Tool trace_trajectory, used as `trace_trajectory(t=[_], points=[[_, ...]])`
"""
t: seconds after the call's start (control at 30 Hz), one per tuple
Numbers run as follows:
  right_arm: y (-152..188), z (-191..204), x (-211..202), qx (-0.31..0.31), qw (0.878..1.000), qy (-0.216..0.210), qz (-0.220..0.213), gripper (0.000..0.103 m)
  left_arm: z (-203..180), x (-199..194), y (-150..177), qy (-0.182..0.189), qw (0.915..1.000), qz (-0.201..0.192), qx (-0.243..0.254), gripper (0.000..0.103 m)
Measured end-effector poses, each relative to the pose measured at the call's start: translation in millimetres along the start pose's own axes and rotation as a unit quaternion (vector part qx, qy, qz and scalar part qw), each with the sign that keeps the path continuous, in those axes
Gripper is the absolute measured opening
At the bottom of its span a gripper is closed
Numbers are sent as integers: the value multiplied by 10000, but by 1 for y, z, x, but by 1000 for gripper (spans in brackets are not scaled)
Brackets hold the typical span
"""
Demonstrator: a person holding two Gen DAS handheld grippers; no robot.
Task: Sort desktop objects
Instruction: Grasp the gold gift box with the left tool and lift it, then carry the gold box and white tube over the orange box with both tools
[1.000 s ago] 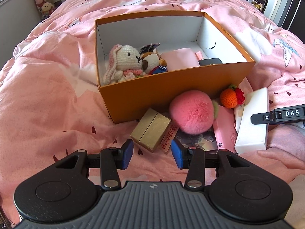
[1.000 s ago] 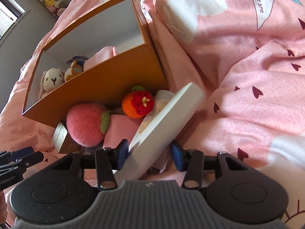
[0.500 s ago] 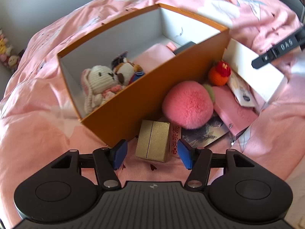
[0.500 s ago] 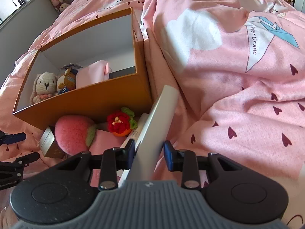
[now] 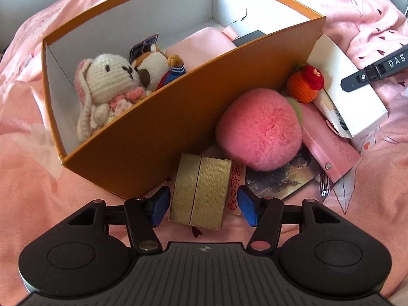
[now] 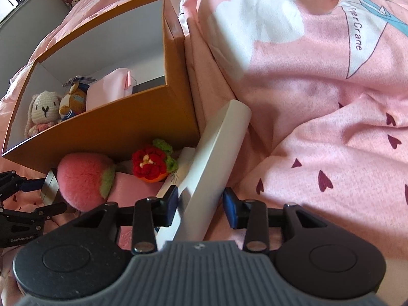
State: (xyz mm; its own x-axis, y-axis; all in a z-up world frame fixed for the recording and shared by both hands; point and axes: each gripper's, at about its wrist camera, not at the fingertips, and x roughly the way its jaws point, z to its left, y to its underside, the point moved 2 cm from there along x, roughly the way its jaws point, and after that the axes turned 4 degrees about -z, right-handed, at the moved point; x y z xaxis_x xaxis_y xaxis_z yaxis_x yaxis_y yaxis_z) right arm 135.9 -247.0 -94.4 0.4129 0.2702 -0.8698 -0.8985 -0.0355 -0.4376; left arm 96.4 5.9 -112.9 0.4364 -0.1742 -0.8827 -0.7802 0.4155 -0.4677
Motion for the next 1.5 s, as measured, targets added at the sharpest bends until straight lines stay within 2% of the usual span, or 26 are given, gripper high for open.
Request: trace_trajectory(t=[0.03, 0.13, 0.43, 0.57, 0.7, 0.87, 1.07, 1.2, 1.33, 1.5], points=[[0, 0, 2, 13, 10000, -7, 16, 43, 1, 2, 0, 12, 10000, 24, -44, 68], [1, 0, 7, 50, 10000, -22, 18, 40, 4, 4, 0, 34, 9998, 46, -170, 57], [-1, 4, -14, -51, 9996, -106, -256, 35, 0, -20, 5, -59, 9993, -228, -300, 54], [-4, 3, -33, -72, 9987, -124, -491, 33, 2, -36, 7, -150, 9977, -227, -625, 54], [-8, 0, -54, -115, 9970, -118, -760, 31, 6, -58, 8, -33, 9945, -447, -951, 54], [-16, 5, -82, -300, 9926, -108, -1171, 31, 2, -87, 0, 131, 9910, -830, -1046, 54], [-34, 27, -106, -808, 9835, -251, -1601, 31, 3, -117, -22, 303, 9852, -1237, -1150, 54], [-48, 51, -108, -1386, 9734, -341, -1791, 31, 9, -125, -42, 173, 9826, -1434, -1168, 54], [-63, 76, -95, -1917, 9637, -412, -1814, 31, 20, -122, -60, 59, 9799, -1539, -1268, 54], [-79, 101, -68, -2531, 9524, -463, -1636, 31, 35, -108, -77, -144, 9797, -1491, -1329, 54]])
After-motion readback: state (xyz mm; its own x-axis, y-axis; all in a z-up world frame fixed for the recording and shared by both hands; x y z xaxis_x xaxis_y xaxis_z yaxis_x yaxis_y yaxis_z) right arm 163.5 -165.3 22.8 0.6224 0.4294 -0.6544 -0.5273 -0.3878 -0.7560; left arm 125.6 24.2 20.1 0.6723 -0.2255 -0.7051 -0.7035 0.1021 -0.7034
